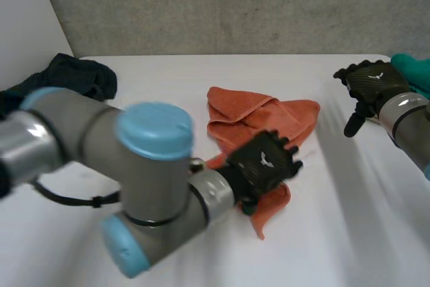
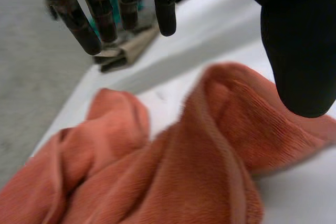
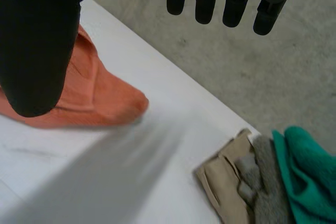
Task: Fold the laundry.
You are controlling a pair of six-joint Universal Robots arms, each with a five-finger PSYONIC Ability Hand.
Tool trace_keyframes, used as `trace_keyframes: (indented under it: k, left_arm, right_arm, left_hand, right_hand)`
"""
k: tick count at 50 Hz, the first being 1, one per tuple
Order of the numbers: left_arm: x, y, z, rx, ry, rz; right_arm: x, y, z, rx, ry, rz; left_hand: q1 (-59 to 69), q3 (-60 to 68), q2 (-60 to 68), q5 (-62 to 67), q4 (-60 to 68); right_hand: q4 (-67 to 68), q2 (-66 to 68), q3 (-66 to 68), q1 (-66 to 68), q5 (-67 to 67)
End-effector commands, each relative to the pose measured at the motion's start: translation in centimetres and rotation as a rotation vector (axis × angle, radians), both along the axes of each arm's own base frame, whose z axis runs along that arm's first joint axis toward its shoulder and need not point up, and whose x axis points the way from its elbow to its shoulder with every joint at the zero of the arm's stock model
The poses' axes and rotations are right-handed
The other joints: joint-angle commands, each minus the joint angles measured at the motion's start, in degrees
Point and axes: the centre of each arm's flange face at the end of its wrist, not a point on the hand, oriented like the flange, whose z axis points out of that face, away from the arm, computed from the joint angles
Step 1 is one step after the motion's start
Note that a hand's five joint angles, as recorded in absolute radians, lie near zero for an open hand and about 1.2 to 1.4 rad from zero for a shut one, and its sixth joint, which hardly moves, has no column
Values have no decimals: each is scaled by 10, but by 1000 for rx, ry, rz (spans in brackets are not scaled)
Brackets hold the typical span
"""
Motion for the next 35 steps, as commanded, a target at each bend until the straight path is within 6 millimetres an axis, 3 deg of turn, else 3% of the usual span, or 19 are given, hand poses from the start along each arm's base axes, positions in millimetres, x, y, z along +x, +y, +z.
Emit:
trace_keyframes:
  k: [1, 2, 7, 14, 17, 22, 26, 33, 35]
  left_arm:
    - [-23, -4, -46, -100, -129, -65]
    - [-23, -5, -48, -102, -133, -66]
    - [-26, -11, -39, -122, -102, -39]
    - [-13, -31, 3, -215, 2, 147]
    - [1, -44, 33, -274, 88, 250]
    - [46, -60, 78, -316, 171, 411]
    - [77, -63, 102, -292, 244, 491]
    - [111, -60, 115, -186, 340, 565]
    - [120, -60, 117, -154, 365, 581]
  right_arm:
    - [-7, -7, -17, 49, 36, -17]
    - [-7, -7, -19, 52, 40, -16]
    - [-7, -9, -26, 65, 62, -9]
    - [-1, -12, -24, 46, 53, 37]
    - [6, -14, -22, 39, 35, 78]
    - [24, -15, -13, 72, -46, 151]
    - [44, -15, -11, 119, -100, 236]
    - [77, -29, -27, 128, -108, 348]
    - [94, -33, -40, 120, -100, 378]
  left_hand:
    - [26, 78, 81, 80, 84]
    - [58, 110, 113, 112, 116]
    - [614, 666, 669, 668, 672]
    - [616, 668, 671, 671, 675]
    - [616, 668, 671, 671, 675]
    - [616, 668, 671, 671, 675]
    - [616, 668, 671, 671, 675]
    - [616, 668, 671, 671, 675]
    - [616, 668, 671, 671, 675]
  right_hand:
    - [-19, -18, -18, -28, -24]
    - [-19, -18, -18, -28, -24]
    - [-19, -18, -18, -28, -24]
    - [-19, -18, -18, -28, -24]
    - [-19, -18, -18, -28, -24]
    - [-19, -18, -18, -28, -24]
    - [-19, -18, -18, -28, -24]
    - [-19, -18, -18, -28, -24]
    - [-19, -18, -18, -28, -24]
